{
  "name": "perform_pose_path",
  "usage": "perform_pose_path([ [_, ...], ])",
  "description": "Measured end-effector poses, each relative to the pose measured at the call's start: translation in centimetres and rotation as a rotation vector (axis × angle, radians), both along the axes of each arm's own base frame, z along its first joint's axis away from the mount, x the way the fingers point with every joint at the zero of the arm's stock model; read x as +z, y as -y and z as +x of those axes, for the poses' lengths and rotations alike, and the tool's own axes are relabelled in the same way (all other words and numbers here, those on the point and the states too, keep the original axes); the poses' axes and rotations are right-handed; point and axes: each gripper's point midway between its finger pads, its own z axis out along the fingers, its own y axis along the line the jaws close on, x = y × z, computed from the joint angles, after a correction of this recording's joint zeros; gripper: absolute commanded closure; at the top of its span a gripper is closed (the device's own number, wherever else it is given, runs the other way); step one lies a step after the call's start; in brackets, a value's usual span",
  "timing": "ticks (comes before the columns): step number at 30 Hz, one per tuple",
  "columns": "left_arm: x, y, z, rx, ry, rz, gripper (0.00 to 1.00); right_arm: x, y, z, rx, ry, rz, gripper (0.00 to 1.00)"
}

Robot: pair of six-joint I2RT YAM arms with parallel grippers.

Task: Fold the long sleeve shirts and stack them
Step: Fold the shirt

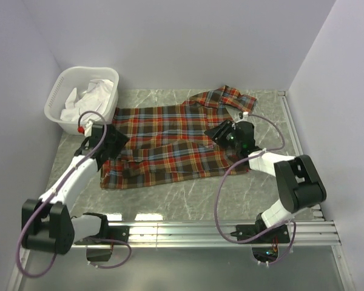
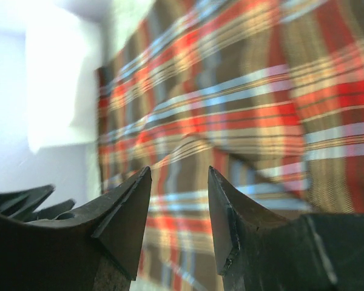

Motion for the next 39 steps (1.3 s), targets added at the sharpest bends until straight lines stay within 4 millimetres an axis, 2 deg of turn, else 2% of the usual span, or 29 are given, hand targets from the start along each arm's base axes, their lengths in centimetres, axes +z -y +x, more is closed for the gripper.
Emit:
perform_pose_path([
  [2, 0.0, -0.2, -1.3, 0.005, 0.005, -0.004, 0.34, 1.5, -0.3, -0.7, 0.038, 0.028, 0.004, 0.50],
  [5, -3.5, -0.7, -4.5, 0.014, -0.083, 0.000, 0.38, 2.1, -0.7, -1.8, 0.086, 0.037, 0.003, 0.51],
  [7, -7.0, -1.1, -7.2, 0.024, -0.189, 0.009, 0.40, 1.2, -0.6, -2.9, 0.107, 0.014, -0.009, 0.51],
  [9, -9.7, -1.5, -9.9, 0.038, -0.286, 0.020, 0.40, -0.3, -0.3, -4.1, 0.119, -0.027, -0.024, 0.51],
  [10, -10.4, -1.8, -10.5, 0.054, -0.308, 0.021, 0.40, -1.2, -0.1, -4.7, 0.122, -0.051, -0.031, 0.51],
  [15, -10.2, -2.8, -10.2, 0.126, -0.292, 0.010, 0.39, -4.6, 1.8, -6.9, 0.109, -0.156, -0.065, 0.52],
  [18, -10.1, -3.6, -10.3, 0.170, -0.288, 0.011, 0.38, -4.8, 2.3, -7.5, 0.118, -0.167, -0.086, 0.53],
  [21, -10.1, -4.0, -10.9, 0.184, -0.300, 0.023, 0.37, -4.1, 1.3, -8.0, 0.169, -0.144, -0.082, 0.53],
  [25, -10.1, -4.4, -11.9, 0.196, -0.322, 0.041, 0.37, -2.3, -3.0, -9.6, 0.317, -0.101, -0.060, 0.53],
  [28, -10.2, -4.7, -12.3, 0.201, -0.333, 0.052, 0.37, -0.3, -8.1, -10.8, 0.460, -0.056, -0.010, 0.53],
  [31, -10.3, -4.7, -12.3, 0.197, -0.339, 0.056, 0.38, 0.8, -14.0, -12.4, 0.626, -0.033, 0.039, 0.54],
  [36, -10.4, -4.7, -12.3, 0.197, -0.339, 0.060, 0.38, 0.3, -22.8, -15.9, 0.907, -0.034, 0.047, 0.54],
  [39, -10.4, -4.7, -12.3, 0.198, -0.338, 0.060, 0.38, -0.4, -26.2, -18.0, 1.036, -0.028, 0.041, 0.54],
])
